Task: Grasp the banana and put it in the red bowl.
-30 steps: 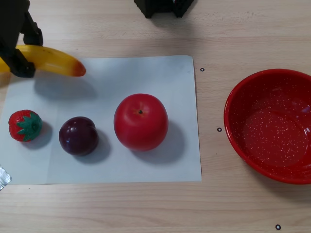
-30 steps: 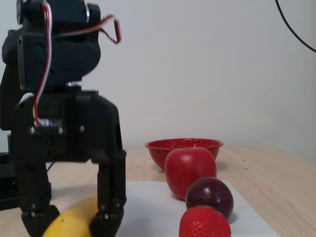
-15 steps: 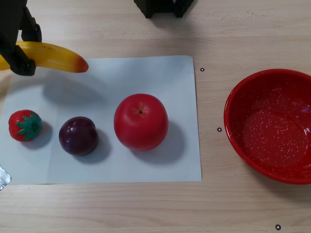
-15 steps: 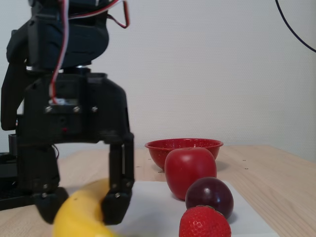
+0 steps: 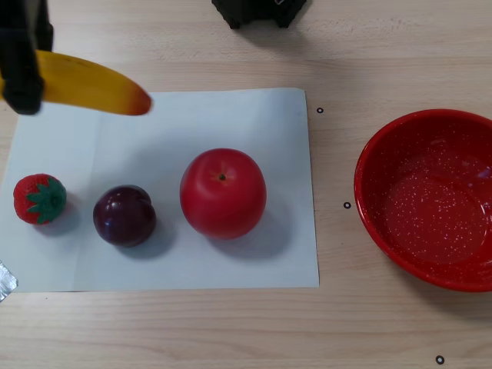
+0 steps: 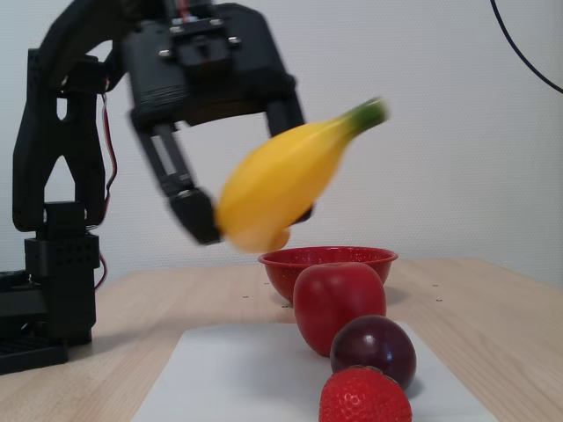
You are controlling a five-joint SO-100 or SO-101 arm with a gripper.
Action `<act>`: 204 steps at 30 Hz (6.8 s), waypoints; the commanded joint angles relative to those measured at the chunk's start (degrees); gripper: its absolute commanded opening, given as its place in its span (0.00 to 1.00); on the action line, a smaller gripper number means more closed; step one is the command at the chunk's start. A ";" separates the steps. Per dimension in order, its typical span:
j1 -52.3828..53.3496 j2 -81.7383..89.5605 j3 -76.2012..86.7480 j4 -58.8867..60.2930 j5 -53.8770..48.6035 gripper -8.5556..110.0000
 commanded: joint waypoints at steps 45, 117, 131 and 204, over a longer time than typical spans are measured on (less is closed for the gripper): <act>67.59 6.42 -6.24 1.23 -38.50 0.07; 70.93 -3.34 -13.18 -5.45 -39.73 0.14; 66.27 4.31 -13.36 -2.64 -37.71 0.07; 45.26 98.35 131.92 -87.45 -33.40 0.07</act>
